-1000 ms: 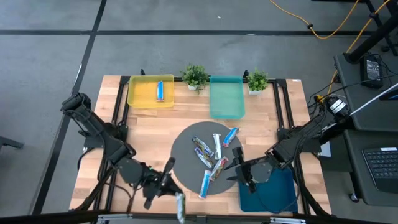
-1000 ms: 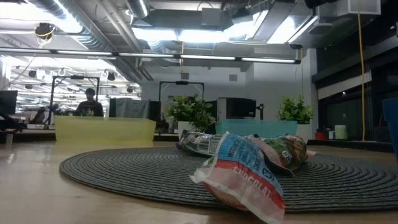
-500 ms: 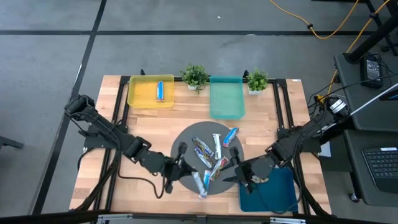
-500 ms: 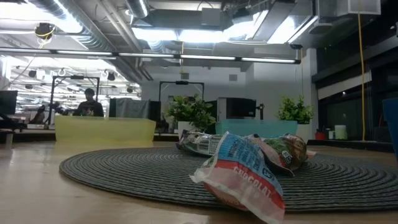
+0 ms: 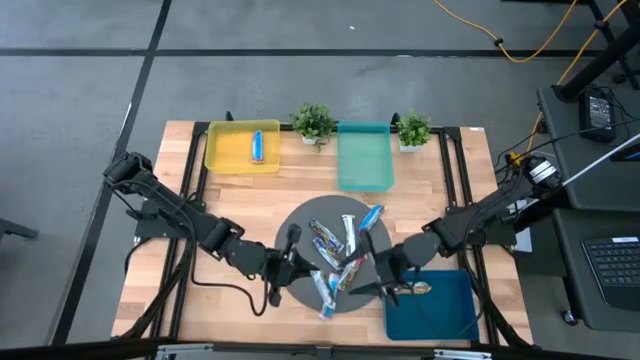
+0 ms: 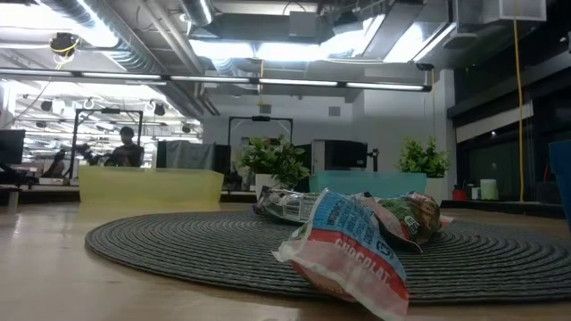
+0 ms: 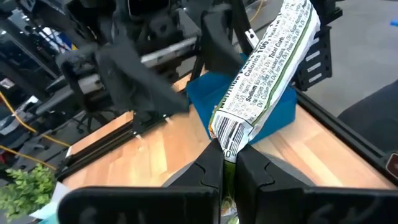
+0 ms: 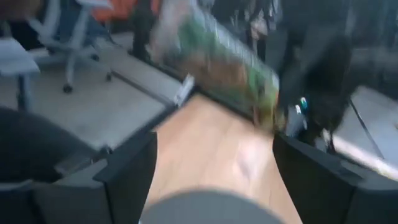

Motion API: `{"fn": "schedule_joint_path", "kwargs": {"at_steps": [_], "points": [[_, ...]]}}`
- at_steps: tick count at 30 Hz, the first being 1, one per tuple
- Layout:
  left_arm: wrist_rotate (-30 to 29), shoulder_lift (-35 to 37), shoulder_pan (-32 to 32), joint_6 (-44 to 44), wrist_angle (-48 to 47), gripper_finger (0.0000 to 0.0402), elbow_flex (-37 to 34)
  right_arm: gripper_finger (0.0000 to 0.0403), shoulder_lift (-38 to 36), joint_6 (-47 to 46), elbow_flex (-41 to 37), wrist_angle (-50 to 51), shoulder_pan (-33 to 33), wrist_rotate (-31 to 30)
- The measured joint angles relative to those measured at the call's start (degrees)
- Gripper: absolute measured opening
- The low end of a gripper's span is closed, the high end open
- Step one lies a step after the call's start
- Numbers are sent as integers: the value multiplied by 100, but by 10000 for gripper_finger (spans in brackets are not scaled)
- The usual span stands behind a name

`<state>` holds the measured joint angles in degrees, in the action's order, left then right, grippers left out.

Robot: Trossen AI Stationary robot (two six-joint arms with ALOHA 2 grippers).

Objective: Pick and place Granola Bars by type
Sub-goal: Put the yellow granola bar into the blue bin

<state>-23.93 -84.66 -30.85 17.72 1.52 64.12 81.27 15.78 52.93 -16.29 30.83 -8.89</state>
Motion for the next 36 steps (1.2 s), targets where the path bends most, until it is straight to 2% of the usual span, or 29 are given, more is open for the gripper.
{"fn": "schedule_joint_path", "kwargs": {"at_steps": [9, 21, 28, 36], "points": [[-11, 0, 91, -2, 0, 6, 0, 309, 329, 526, 2, -970, -49, 144], [1, 2, 214, -66, 8, 5, 0, 309, 608, 845, 2, -1656, -219, 157], [3, -44, 218, -112, 41, 6, 0, 309, 606, 930, 7, -1724, -347, 182], [125, -76, 400, -199, 50, 6, 2, 309, 606, 840, 7, -1807, -393, 750]]}}
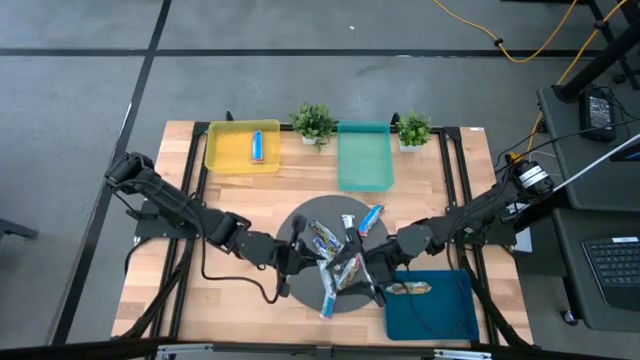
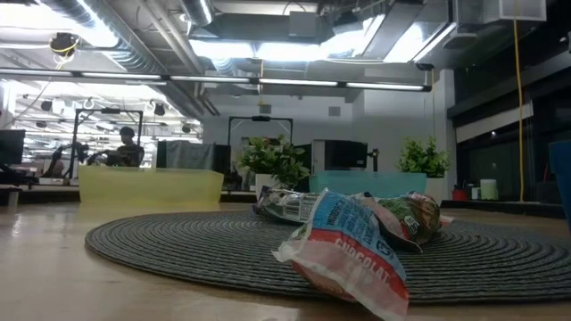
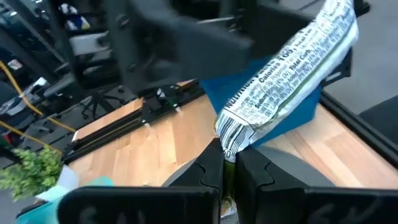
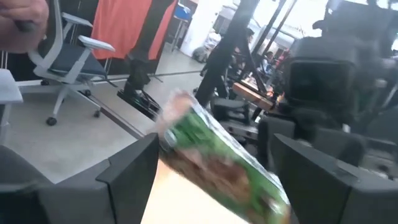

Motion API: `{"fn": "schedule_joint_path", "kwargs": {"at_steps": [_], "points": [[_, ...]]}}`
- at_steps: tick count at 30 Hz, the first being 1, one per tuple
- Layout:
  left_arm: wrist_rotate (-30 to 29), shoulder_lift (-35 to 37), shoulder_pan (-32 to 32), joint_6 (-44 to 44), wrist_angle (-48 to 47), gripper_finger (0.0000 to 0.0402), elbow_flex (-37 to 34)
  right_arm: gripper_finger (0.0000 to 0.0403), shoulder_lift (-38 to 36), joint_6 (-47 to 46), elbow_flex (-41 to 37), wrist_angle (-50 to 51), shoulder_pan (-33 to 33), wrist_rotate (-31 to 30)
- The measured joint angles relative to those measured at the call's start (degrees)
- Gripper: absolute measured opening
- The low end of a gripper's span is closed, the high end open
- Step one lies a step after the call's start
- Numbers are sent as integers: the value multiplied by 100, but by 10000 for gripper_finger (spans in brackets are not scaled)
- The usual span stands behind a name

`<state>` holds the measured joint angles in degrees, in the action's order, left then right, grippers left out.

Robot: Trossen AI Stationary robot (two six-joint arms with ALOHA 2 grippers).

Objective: Pick and place Granola Bars by type
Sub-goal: Put the yellow granola bar into the blue bin

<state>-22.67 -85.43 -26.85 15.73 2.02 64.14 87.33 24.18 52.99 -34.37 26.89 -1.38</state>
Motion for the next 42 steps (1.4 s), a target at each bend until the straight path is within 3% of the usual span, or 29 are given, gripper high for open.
{"fn": "schedule_joint_path", "kwargs": {"at_steps": [11, 22, 28, 34, 42], "points": [[456, -2, 155, 155, 598, 5, -2, 309, 16, -15, 13, 20, -11, 170], [519, -11, 105, 150, 669, 4, -7, 309, 20, 133, 20, 310, -4, 68], [229, -4, 81, -100, 490, 5, -7, 309, 28, 896, 7, 417, 66, -591], [73, -4, 85, -146, 426, 6, -7, 309, 30, 1940, 12, 872, 422, -2043], [-40, -4, 79, -164, 643, 6, -7, 309, 30, 2753, 11, 902, 781, -3280]]}}
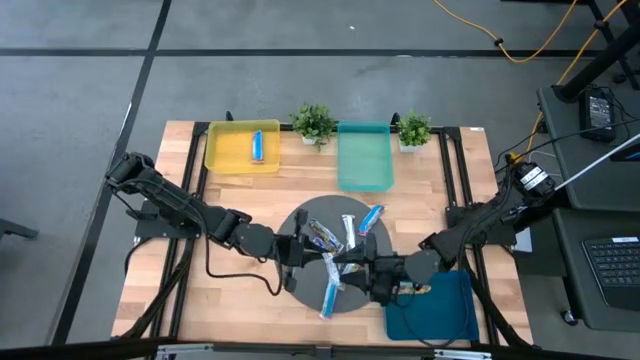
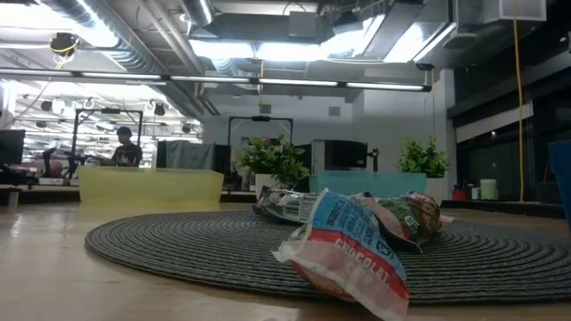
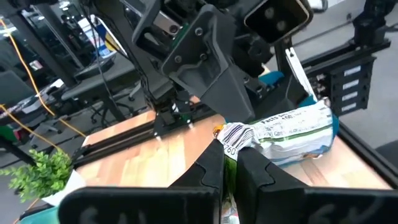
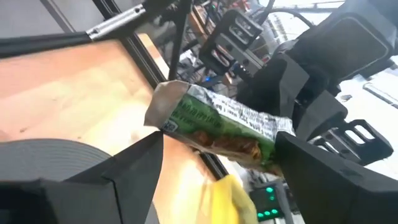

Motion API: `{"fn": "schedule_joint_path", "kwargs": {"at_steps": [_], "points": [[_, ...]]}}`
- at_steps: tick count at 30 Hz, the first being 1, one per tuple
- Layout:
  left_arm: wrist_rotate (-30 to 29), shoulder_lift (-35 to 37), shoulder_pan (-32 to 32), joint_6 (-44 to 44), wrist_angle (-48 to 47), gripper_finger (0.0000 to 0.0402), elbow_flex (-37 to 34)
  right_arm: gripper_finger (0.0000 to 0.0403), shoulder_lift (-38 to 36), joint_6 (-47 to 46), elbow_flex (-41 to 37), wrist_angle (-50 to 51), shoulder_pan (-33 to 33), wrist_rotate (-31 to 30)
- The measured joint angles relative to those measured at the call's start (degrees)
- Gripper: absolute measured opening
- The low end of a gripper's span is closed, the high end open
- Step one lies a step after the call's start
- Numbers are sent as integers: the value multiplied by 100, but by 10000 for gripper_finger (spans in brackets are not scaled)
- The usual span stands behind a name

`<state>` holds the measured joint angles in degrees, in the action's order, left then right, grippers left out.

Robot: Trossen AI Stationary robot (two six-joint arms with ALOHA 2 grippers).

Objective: Pick and place Granola Bars by type
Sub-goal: Put the yellow granola bar into the blue bin

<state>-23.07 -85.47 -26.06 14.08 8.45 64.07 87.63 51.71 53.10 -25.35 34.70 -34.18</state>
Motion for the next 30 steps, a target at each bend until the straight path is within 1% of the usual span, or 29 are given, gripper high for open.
{"fn": "schedule_joint_path", "kwargs": {"at_steps": [4, 10, 15, 19, 22, 27, 30], "points": [[28, 0, 33, 2, 138, 5, 0, 309, -2, 82, 0, -27, 50, -162], [68, 1, 130, 2, 215, 6, 0, 309, -2, 105, -9, -133, 50, -139], [67, 2, 175, 152, 607, 4, 0, 309, -10, 239, -6, -264, 80, -169], [-112, 2, 179, 166, 720, 6, 0, 309, 0, 900, -7, -417, 205, -778], [-267, 4, 178, 166, 755, 5, 4, 309, 5, 1148, -11, -370, 278, -1287], [-281, 22, 170, 164, 764, 6, 15, 309, 23, 829, -26, 371, 385, -2177], [-515, 22, 175, 160, 723, 6, 15, 309, 18, 623, -26, 539, 543, -2506]]}}
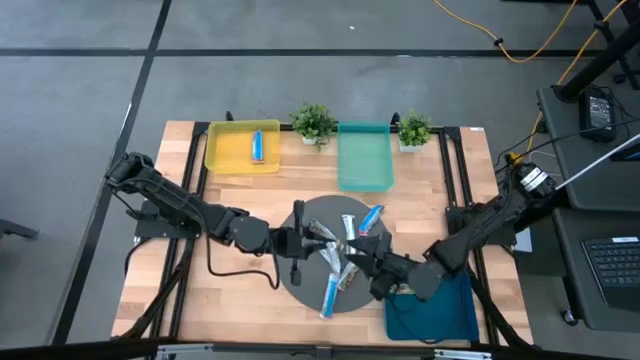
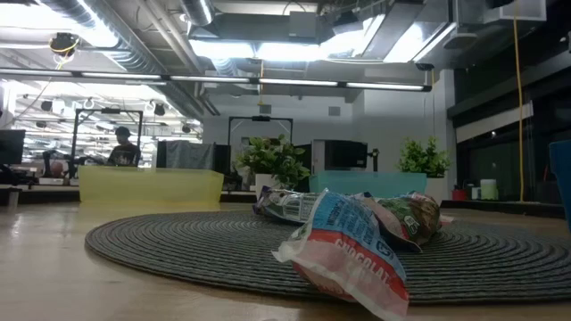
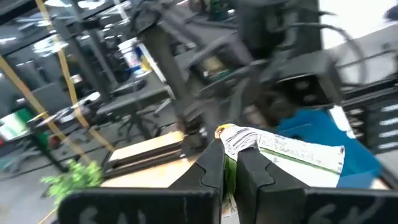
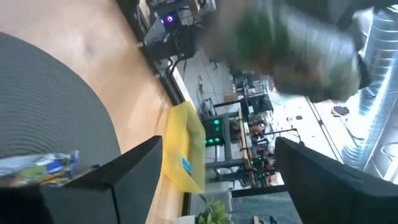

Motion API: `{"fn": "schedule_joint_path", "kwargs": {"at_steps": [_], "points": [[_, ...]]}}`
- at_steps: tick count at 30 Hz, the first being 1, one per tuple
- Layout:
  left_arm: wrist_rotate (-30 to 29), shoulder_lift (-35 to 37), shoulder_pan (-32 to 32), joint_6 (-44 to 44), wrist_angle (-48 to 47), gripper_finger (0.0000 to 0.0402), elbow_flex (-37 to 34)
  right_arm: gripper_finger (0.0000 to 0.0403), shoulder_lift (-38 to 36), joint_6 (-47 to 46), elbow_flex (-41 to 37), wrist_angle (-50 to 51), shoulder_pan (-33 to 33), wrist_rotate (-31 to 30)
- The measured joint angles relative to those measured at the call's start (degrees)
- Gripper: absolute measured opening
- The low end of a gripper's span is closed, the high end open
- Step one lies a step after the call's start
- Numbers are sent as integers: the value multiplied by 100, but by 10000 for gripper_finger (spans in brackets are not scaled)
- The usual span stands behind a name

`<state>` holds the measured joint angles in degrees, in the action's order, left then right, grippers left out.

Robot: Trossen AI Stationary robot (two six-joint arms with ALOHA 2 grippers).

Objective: Pick and place Granola Bars by type
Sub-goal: Put the yellow granola bar into the blue bin

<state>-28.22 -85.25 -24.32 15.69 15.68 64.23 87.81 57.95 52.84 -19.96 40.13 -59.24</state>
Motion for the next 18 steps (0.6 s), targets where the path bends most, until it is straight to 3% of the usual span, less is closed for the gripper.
{"fn": "schedule_joint_path", "kwargs": {"at_steps": [8, 18], "points": [[-287, 0, 199, -447, 31, 6, -2, 308, -4, -67, 2, -185, 176, -85], [-107, -4, 370, -529, 252, 6, -2, 278, -11, 257, 11, -789, 92, -122]]}}
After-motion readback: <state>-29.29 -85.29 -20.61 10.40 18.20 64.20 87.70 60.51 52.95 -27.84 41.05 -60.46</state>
